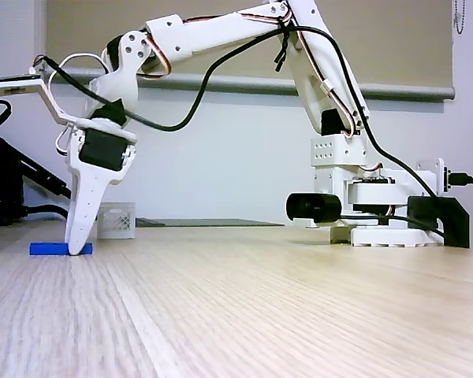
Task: Grasp a peg and put it in the crate.
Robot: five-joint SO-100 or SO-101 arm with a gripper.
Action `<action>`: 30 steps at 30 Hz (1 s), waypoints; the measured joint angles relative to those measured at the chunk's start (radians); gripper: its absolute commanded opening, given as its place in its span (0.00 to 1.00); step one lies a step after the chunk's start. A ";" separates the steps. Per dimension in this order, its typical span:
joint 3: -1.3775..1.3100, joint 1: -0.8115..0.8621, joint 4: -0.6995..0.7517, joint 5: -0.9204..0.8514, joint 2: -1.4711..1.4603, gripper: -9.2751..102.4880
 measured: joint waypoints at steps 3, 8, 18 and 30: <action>0.000 0.002 0.000 0.000 0.000 0.07; 0.000 0.005 -0.005 0.000 0.000 0.07; 0.387 0.115 -0.522 0.005 0.167 0.08; 1.193 0.471 -1.387 0.003 0.666 0.08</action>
